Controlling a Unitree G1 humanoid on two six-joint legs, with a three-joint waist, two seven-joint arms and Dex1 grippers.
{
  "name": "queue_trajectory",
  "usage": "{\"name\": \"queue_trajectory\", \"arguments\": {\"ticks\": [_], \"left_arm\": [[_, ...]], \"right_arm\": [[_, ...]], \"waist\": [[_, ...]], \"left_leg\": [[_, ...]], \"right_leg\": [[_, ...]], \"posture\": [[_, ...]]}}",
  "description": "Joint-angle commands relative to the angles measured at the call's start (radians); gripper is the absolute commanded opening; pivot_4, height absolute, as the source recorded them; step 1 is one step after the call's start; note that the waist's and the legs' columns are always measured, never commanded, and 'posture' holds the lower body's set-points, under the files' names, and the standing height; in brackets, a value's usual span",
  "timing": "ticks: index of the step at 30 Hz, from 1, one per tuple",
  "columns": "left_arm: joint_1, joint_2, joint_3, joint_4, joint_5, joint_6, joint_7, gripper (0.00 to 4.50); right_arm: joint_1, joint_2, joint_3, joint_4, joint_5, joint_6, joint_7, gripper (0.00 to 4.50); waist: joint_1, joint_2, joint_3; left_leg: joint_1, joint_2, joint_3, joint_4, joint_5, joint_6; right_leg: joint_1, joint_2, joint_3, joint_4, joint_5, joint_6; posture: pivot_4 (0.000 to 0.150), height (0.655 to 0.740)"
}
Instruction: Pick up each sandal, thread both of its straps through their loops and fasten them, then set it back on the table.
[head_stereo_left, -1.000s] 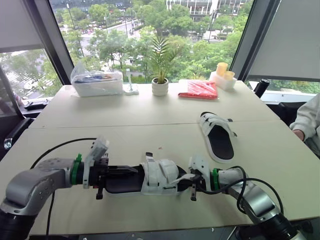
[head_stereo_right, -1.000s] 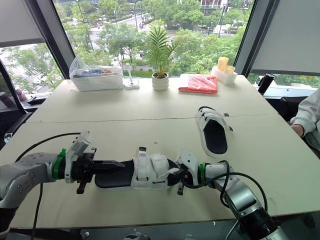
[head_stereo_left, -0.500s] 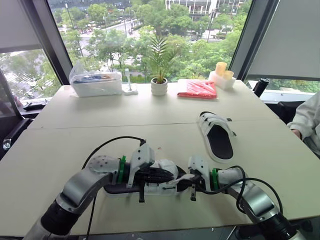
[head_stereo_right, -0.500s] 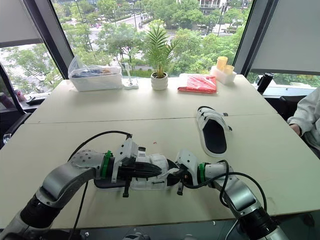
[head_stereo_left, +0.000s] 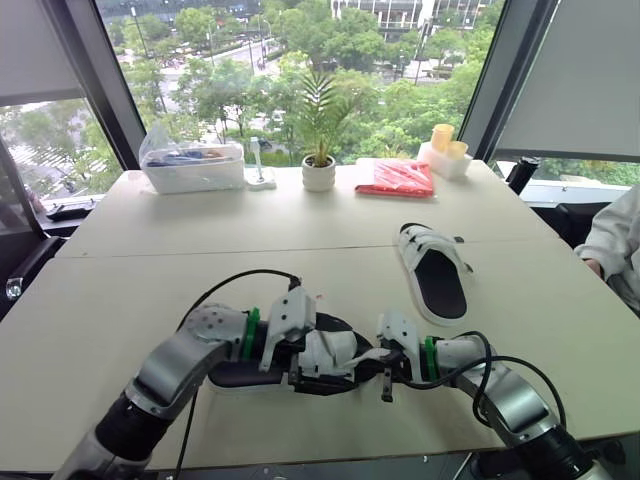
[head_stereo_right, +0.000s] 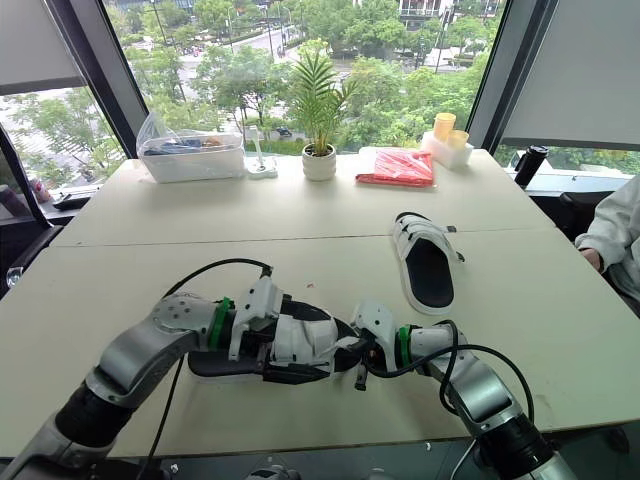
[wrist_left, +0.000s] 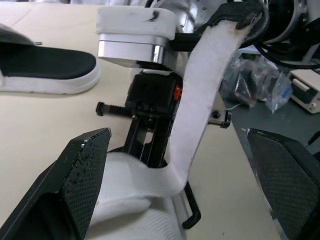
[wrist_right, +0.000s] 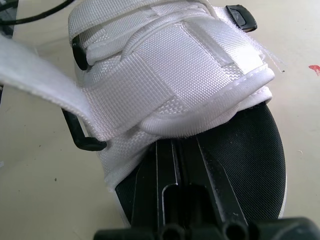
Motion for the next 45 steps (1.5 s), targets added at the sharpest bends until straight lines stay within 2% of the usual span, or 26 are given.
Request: {"name": "queue_trajectory", "arguments": {"ticks": [1,6,7,9,15,18,21,28,33,38,41,45], "left_arm": [[-0.023,-0.029,-0.019,0.018,0.029,-0.036,0.006,4.46],[-0.029,-0.050,-0.032,0.050,0.053,-0.052,0.001,4.46],[-0.030,-0.053,-0.030,0.055,0.057,-0.058,0.003,3.95],[-0.032,-0.055,-0.025,0.063,0.062,-0.067,0.004,3.20],[-0.039,-0.052,-0.012,0.064,0.065,-0.104,-0.015,0.20],[-0.039,-0.033,-0.007,0.057,0.054,-0.154,-0.068,0.20],[-0.021,0.030,0.004,0.021,0.020,-0.259,-0.212,0.20],[0.033,0.125,-0.028,0.040,0.064,-0.432,-0.358,0.20],[0.093,0.185,-0.016,-0.017,0.059,-0.420,-0.377,0.20],[0.174,0.236,0.005,-0.067,0.066,-0.363,-0.313,0.20],[0.212,0.240,0.009,-0.050,0.088,-0.338,-0.266,1.09],[0.281,0.263,0.028,-0.068,0.075,-0.338,-0.266,3.05]], "right_arm": [[0.005,-0.002,0.011,0.018,-0.021,0.005,0.000,0.00],[0.003,-0.003,0.012,0.018,-0.022,0.004,-0.003,0.00],[0.006,-0.004,0.011,0.016,-0.022,0.005,-0.003,0.00],[0.007,-0.005,0.010,0.014,-0.021,0.005,-0.004,0.00],[0.007,-0.006,0.008,0.016,-0.020,0.006,-0.004,0.00],[0.004,-0.005,0.008,0.020,-0.020,0.005,-0.003,0.00],[-0.004,-0.006,0.009,0.027,-0.020,0.002,0.003,0.00],[-0.009,-0.007,0.014,0.034,-0.023,-0.001,0.015,0.00],[-0.007,-0.007,0.018,0.032,-0.023,0.003,0.021,0.00],[-0.002,-0.009,0.021,0.033,-0.023,0.000,0.025,0.00],[-0.004,-0.006,0.024,0.035,-0.025,0.000,0.025,0.00],[-0.011,0.000,0.028,0.043,-0.027,-0.002,0.027,0.00]], "waist": [[0.000,0.000,0.000],[0.000,0.000,0.000],[0.000,0.000,0.000],[0.000,0.000,0.000],[0.000,0.000,0.000],[0.000,0.000,0.000],[-0.001,0.000,0.000],[-0.001,0.000,0.000],[-0.003,0.000,0.000],[-0.003,0.000,0.000],[-0.002,0.001,0.000],[-0.003,0.001,0.000]], "left_leg": [[0.000,0.000,0.000,0.000,0.000,0.000],[0.000,0.000,0.000,0.000,0.000,0.000],[0.000,0.000,0.000,0.000,0.000,0.000],[0.000,0.000,0.000,0.000,0.000,0.000],[0.000,0.000,0.000,0.000,0.000,0.000],[0.000,0.000,0.000,0.001,0.000,0.000],[0.000,0.000,0.000,0.001,0.000,0.000],[0.001,0.000,0.000,0.000,0.000,0.000],[0.000,0.000,0.000,0.000,0.000,0.000],[0.001,0.000,0.000,-0.001,0.000,0.000],[0.001,0.000,-0.001,-0.001,0.000,0.000],[0.001,0.000,-0.001,0.000,0.000,0.000]], "right_leg": [[0.000,0.000,0.000,0.000,0.000,0.000],[0.000,0.000,0.000,0.000,0.000,0.000],[0.000,0.000,0.000,0.000,0.000,0.000],[0.000,0.000,0.000,0.000,0.000,0.000],[0.000,0.000,0.000,0.000,0.000,0.000],[0.000,0.000,0.000,0.000,0.000,0.000],[0.000,0.000,0.000,0.000,0.000,0.000],[0.001,0.000,0.000,0.000,0.000,-0.001],[0.000,0.000,0.000,0.000,0.000,-0.001],[0.000,0.000,0.000,0.000,0.000,0.000],[0.000,0.000,0.000,0.000,0.000,0.000],[0.000,0.000,0.000,0.001,0.000,-0.001]], "posture": [[0.150,0.7400],[0.150,0.7400],[0.150,0.7400],[0.150,0.7400],[0.150,0.7400],[0.150,0.7400],[0.150,0.7400],[0.150,0.7400],[0.150,0.7400],[0.150,0.7400],[0.150,0.7400],[0.150,0.7400]]}}
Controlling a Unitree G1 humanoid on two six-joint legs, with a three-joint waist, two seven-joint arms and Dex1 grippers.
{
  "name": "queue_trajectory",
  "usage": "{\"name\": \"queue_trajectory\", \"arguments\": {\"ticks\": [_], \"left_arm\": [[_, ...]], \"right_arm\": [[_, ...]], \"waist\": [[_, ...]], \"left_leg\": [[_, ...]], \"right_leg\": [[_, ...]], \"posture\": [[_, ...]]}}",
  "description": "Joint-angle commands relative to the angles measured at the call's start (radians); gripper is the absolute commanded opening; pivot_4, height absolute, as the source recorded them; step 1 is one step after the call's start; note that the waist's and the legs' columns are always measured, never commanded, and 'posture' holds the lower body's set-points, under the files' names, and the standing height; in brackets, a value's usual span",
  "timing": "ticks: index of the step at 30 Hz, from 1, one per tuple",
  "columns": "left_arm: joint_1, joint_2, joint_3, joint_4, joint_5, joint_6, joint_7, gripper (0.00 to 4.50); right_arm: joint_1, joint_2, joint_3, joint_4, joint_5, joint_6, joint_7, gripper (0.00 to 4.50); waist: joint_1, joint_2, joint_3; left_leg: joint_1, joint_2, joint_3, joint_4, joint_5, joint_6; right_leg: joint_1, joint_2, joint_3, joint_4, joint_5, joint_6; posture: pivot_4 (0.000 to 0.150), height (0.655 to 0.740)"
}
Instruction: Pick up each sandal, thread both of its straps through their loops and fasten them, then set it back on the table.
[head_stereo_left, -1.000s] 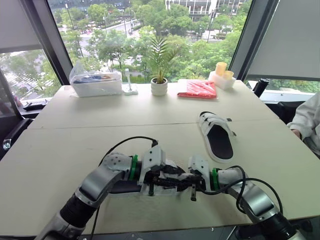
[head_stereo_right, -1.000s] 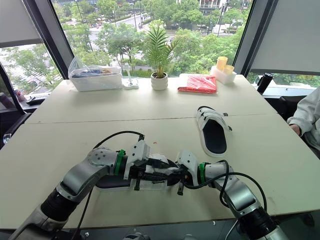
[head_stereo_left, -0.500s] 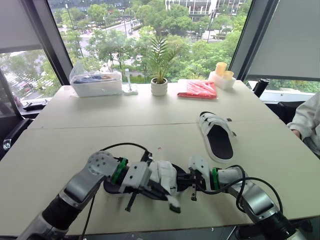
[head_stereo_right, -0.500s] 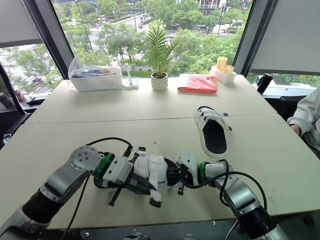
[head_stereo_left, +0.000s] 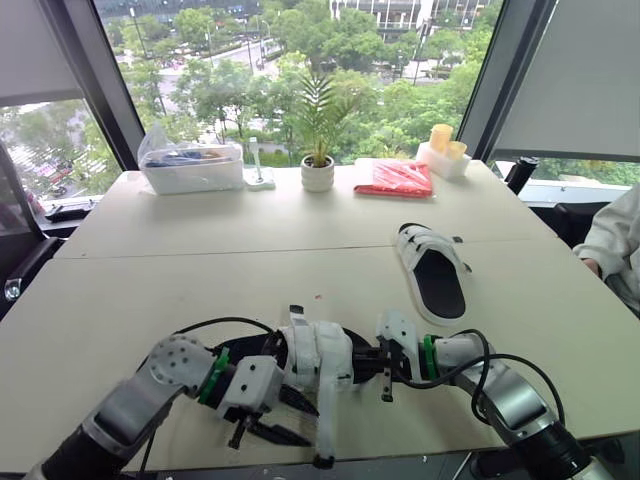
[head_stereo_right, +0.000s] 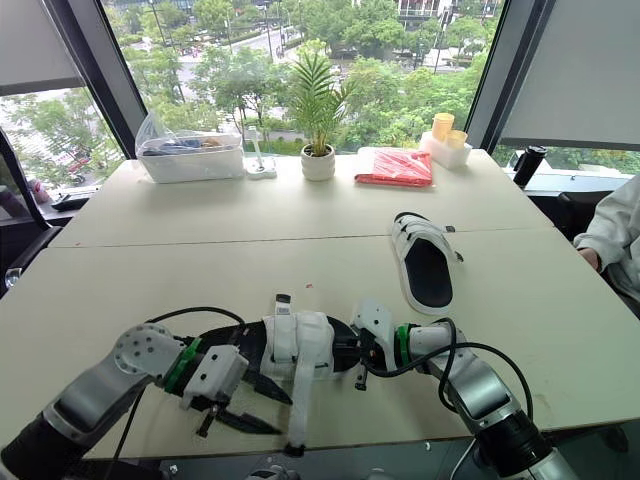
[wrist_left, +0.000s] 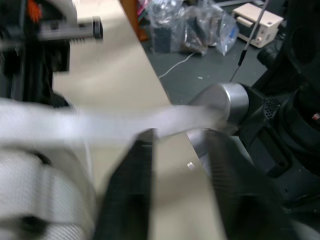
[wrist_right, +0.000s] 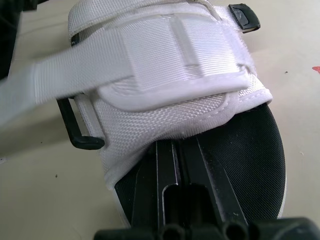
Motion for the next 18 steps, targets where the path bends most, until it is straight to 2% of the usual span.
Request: {"name": "queue_trajectory", "arguments": {"ticks": [1,5,8,14,18], "left_arm": [[0.054,0.039,0.037,-0.050,-0.029,0.007,-0.010,3.05],[0.124,0.086,0.101,-0.110,-0.152,0.151,0.015,3.05],[0.159,0.124,0.145,-0.170,-0.310,0.391,0.073,3.05],[0.156,-0.012,0.185,-0.143,-0.464,0.681,0.331,3.05],[0.142,-0.045,0.170,-0.102,-0.477,0.746,0.363,3.05]], "right_arm": [[0.004,0.001,0.017,0.025,-0.021,0.008,0.003,0.00],[0.003,0.002,0.017,0.028,-0.022,0.006,0.006,0.00],[0.003,0.003,0.020,0.027,-0.023,0.005,0.007,0.00],[-0.001,0.006,0.020,0.032,-0.027,0.003,0.011,0.00],[-0.001,0.008,0.020,0.032,-0.029,0.004,0.012,0.00]], "waist": [[-0.001,0.000,0.000],[0.000,0.000,0.000],[-0.001,0.000,0.000],[0.000,0.000,-0.001],[0.000,0.000,-0.001]], "left_leg": [[0.000,0.000,0.000,0.000,0.000,0.000],[0.000,0.000,0.000,0.000,0.000,0.000],[0.000,0.000,0.000,0.000,0.000,0.000],[0.001,0.000,0.000,0.001,0.000,0.000],[0.001,0.000,0.000,0.001,0.000,0.000]], "right_leg": [[0.000,0.000,0.000,0.000,0.000,0.000],[0.000,0.000,0.000,0.000,-0.001,-0.002],[0.000,0.000,0.000,0.000,-0.002,-0.003],[0.001,0.000,0.000,0.001,0.000,0.000],[0.001,0.000,0.000,0.001,0.000,0.000]], "posture": [[0.150,0.7400],[0.150,0.7400],[0.150,0.7400],[0.150,0.7400],[0.150,0.7400]]}}
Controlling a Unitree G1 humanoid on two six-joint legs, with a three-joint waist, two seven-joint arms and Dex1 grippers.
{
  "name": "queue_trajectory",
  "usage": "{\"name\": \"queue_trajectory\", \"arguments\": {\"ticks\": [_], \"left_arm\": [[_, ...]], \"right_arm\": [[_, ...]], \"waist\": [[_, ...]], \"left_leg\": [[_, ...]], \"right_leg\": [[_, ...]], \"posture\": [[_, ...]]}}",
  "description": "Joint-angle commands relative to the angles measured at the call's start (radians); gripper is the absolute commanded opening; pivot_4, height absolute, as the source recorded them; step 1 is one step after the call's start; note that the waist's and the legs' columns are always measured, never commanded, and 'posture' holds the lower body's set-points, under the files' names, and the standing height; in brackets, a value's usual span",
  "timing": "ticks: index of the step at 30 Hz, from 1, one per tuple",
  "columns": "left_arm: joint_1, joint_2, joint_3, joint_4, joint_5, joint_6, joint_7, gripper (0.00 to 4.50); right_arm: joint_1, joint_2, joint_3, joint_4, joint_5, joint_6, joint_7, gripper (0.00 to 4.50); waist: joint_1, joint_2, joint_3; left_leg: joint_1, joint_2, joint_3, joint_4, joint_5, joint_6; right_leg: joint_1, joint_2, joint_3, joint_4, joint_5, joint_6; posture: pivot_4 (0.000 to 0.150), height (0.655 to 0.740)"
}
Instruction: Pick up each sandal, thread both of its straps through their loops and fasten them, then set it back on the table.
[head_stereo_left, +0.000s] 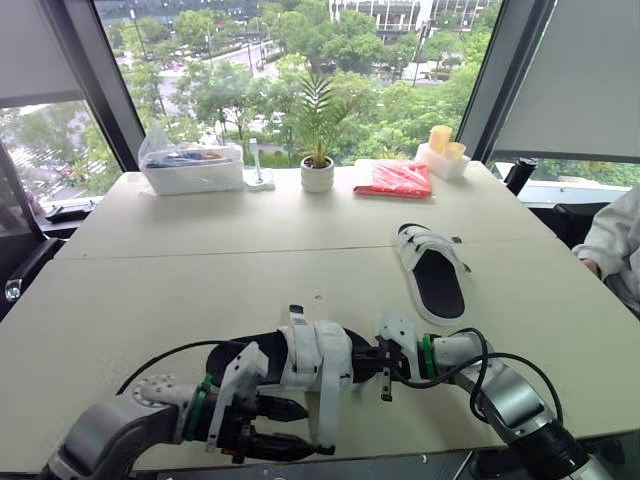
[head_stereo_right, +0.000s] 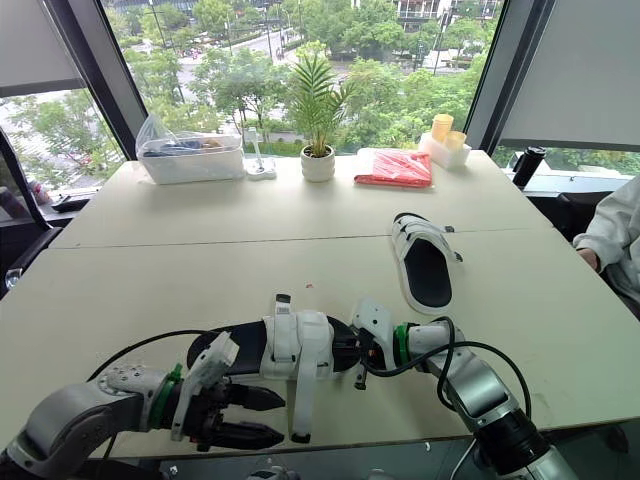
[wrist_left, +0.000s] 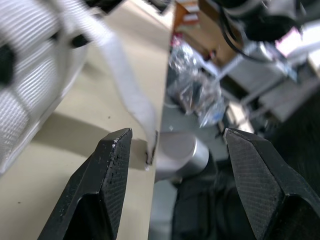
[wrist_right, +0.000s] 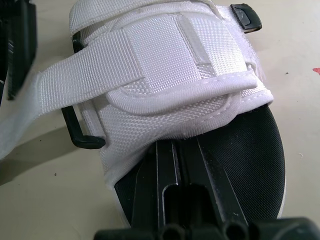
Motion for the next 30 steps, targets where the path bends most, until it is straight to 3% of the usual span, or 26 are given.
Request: {"name": "queue_trajectory", "arguments": {"ticks": [1,4,5,7,11,17,20,27,30], "left_arm": [[-0.013,-0.012,-0.003,0.039,-0.012,0.031,0.005,3.05],[-0.008,-0.036,-0.035,0.098,0.015,0.013,-0.012,3.05],[-0.005,-0.044,-0.045,0.113,0.028,0.000,-0.018,2.82],[-0.002,-0.068,-0.067,0.155,0.054,-0.030,-0.031,2.15],[-0.015,-0.110,-0.089,0.205,0.081,-0.057,-0.051,0.11],[-0.024,-0.119,-0.078,0.234,0.083,-0.046,-0.076,0.11],[-0.013,-0.102,-0.070,0.222,0.079,-0.038,-0.090,0.95],[-0.023,-0.121,-0.020,0.175,0.019,0.021,-0.041,4.39],[-0.053,-0.154,-0.014,0.168,-0.003,0.052,-0.003,4.39]], "right_arm": [[0.008,0.003,0.017,0.021,-0.015,0.011,0.003,0.00],[0.010,0.001,0.016,0.016,-0.014,0.014,0.003,0.00],[0.011,0.001,0.014,0.015,-0.013,0.015,0.003,0.00],[0.013,-0.001,0.013,0.010,-0.012,0.018,0.002,0.00],[0.021,-0.004,0.011,-0.003,-0.010,0.027,0.000,0.00],[0.039,-0.015,0.003,-0.024,-0.006,0.039,0.000,0.00],[0.046,-0.017,0.000,-0.034,-0.006,0.046,0.000,0.00],[0.047,-0.013,0.001,-0.033,-0.008,0.049,-0.001,0.00],[0.041,-0.011,0.003,-0.029,-0.009,0.049,0.001,0.00]], "waist": [[0.000,0.000,0.000],[0.000,0.000,0.000],[0.000,0.000,0.000],[0.001,0.001,0.000],[0.002,0.001,-0.001],[0.003,0.003,-0.003],[0.002,0.003,-0.003],[0.003,0.004,-0.003],[0.003,0.004,-0.003]], "left_leg": [[0.000,0.000,0.000,0.000,0.000,0.000],[0.000,0.000,0.000,0.000,0.000,0.000],[0.000,0.000,0.000,0.000,0.000,0.000],[0.000,0.000,0.000,0.000,0.000,0.000],[0.000,0.000,0.000,0.000,0.000,0.000],[0.001,0.000,0.000,0.000,0.000,0.000],[0.000,0.000,0.000,0.000,0.000,0.000],[0.000,0.000,0.000,0.000,0.000,0.000],[0.000,0.000,0.000,0.000,0.000,0.000]], "right_leg": [[0.000,0.000,0.000,0.000,0.000,0.000],[0.000,0.000,0.000,0.000,-0.001,-0.002],[0.000,0.000,0.000,0.000,-0.001,-0.003],[0.000,0.000,0.000,0.000,-0.002,-0.003],[0.000,-0.001,0.000,0.000,-0.002,-0.003],[0.001,-0.001,0.000,-0.001,-0.002,-0.004],[0.001,-0.001,0.000,-0.001,-0.002,-0.004],[0.001,-0.002,0.000,-0.001,-0.002,-0.004],[0.001,-0.002,0.000,-0.001,-0.002,-0.004]], "posture": [[0.150,0.7400],[0.150,0.7400],[0.150,0.7400],[0.150,0.7400],[0.150,0.7400],[0.150,0.7400],[0.150,0.7400],[0.150,0.7400],[0.150,0.7400]]}}
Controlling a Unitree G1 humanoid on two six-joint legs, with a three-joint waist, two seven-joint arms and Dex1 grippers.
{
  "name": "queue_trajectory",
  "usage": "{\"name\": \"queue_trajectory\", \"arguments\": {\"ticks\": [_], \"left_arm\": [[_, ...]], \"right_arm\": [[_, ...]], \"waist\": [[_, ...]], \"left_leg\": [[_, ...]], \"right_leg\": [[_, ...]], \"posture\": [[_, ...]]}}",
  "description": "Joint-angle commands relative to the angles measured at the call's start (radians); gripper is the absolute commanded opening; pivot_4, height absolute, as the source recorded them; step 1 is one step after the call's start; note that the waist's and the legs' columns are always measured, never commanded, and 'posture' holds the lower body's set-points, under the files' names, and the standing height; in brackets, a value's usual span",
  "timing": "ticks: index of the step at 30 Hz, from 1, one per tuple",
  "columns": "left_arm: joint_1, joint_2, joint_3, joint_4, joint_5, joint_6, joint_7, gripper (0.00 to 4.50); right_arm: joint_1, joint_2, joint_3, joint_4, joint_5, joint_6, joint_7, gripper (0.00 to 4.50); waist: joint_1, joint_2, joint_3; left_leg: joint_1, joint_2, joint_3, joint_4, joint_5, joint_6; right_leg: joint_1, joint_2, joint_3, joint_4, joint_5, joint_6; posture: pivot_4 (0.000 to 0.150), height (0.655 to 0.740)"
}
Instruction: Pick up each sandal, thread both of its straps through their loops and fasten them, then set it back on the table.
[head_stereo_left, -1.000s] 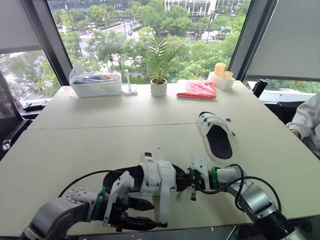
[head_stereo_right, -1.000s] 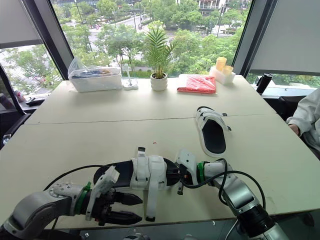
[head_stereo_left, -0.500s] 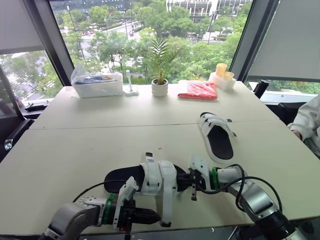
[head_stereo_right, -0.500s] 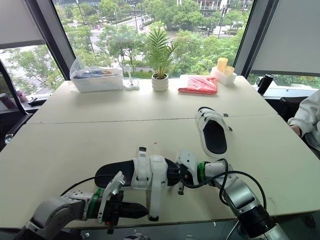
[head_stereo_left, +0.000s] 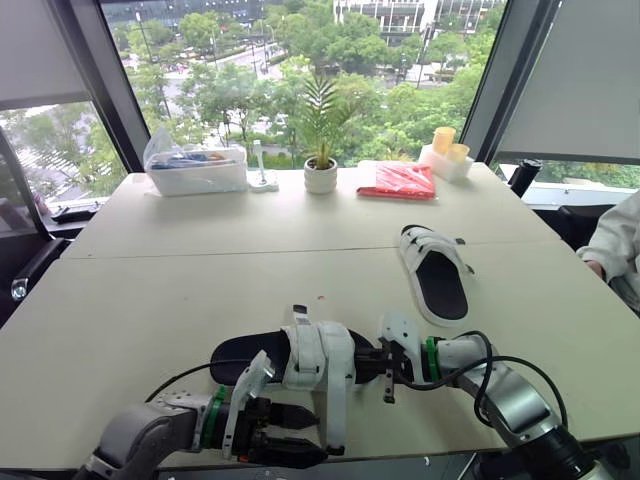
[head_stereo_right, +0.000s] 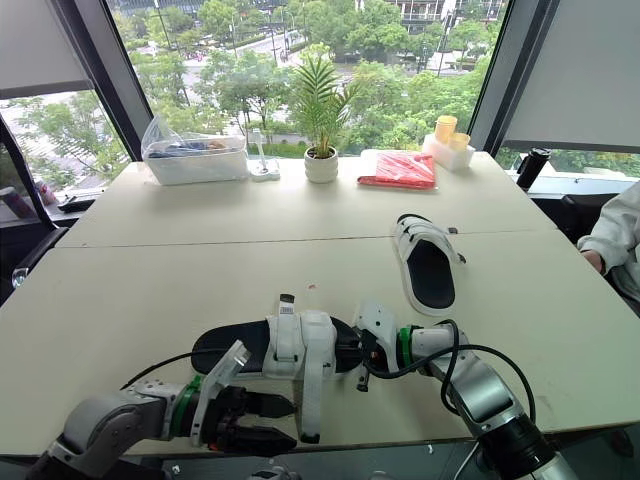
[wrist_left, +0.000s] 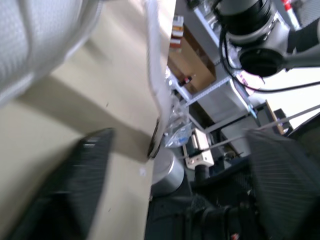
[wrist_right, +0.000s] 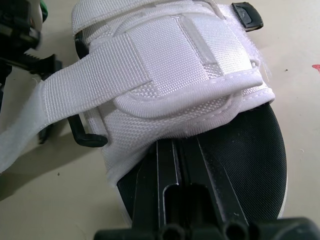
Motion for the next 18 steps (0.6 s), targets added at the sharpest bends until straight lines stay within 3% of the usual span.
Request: {"name": "queue_trajectory", "arguments": {"ticks": [1,12,15,18], "left_arm": [[-0.041,-0.038,0.025,-0.007,-0.024,0.043,0.061,4.39],[-0.143,-0.157,0.020,0.006,-0.064,0.150,0.149,4.39],[-0.152,-0.166,0.020,-0.009,-0.075,0.175,0.160,3.60],[-0.158,-0.168,0.026,-0.019,-0.085,0.193,0.170,2.29]], "right_arm": [[0.011,-0.005,0.023,0.007,-0.009,0.017,0.010,0.00],[0.017,-0.011,0.022,-0.005,-0.009,0.023,0.012,0.00],[0.023,-0.013,0.019,-0.012,-0.008,0.028,0.009,0.00],[0.024,-0.012,0.017,-0.013,-0.008,0.030,0.008,0.00]], "waist": [[0.000,0.000,0.000],[-0.001,0.000,0.000],[0.000,0.000,0.000],[-0.001,0.000,0.000]], "left_leg": [[0.000,0.000,0.000,0.000,0.000,0.000],[0.000,0.000,0.000,0.000,0.000,0.000],[0.000,0.000,0.000,0.001,0.000,0.000],[0.000,0.000,0.000,0.000,0.000,0.000]], "right_leg": [[0.000,0.000,0.000,0.000,0.000,0.000],[0.000,0.001,0.000,0.000,0.001,0.002],[0.000,0.001,0.000,0.000,0.001,0.002],[0.000,0.001,0.000,0.000,0.001,0.002]], "posture": [[0.150,0.7400],[0.150,0.7400],[0.150,0.7400],[0.150,0.7400]]}}
